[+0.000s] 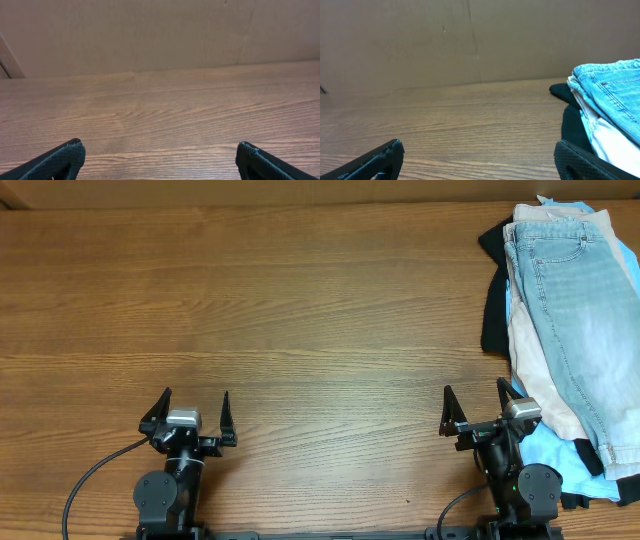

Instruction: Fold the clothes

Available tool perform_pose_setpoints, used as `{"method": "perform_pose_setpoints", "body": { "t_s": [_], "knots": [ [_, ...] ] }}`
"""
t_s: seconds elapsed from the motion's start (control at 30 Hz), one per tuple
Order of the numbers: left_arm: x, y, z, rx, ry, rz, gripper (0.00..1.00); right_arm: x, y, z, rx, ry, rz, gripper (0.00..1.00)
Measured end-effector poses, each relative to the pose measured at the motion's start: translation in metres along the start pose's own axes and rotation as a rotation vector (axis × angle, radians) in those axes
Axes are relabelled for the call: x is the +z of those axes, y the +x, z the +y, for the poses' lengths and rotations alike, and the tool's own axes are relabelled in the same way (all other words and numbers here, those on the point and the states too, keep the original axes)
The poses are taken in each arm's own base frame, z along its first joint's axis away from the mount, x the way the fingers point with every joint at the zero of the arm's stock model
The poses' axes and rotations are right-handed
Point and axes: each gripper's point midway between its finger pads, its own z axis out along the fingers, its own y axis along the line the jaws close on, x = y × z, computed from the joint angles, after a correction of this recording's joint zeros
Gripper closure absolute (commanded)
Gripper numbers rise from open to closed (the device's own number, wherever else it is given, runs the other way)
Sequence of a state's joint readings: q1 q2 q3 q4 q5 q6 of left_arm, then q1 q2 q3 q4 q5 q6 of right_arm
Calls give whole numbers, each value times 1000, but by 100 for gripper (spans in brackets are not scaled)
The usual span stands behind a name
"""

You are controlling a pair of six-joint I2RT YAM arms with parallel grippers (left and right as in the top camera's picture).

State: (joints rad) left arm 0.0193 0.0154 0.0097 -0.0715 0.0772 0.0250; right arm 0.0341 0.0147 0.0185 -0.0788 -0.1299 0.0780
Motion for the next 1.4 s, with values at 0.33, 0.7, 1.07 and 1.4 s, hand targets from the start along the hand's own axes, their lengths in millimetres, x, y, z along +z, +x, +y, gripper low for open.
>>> {"method": "perform_pose_setpoints", "body": {
  "t_s": [0.33,0.7,1.07,1.4],
  "knots": [
    [1,6,0,-2,1,25,0,0,0,0,0,0,0,0],
    [1,6,0,-2,1,25,0,0,0,0,0,0,0,0],
    [1,6,0,-2,1,25,0,0,0,0,0,0,-1,0],
    [1,6,0,-2,1,25,0,0,0,0,0,0,-1,0]
  ]
}}
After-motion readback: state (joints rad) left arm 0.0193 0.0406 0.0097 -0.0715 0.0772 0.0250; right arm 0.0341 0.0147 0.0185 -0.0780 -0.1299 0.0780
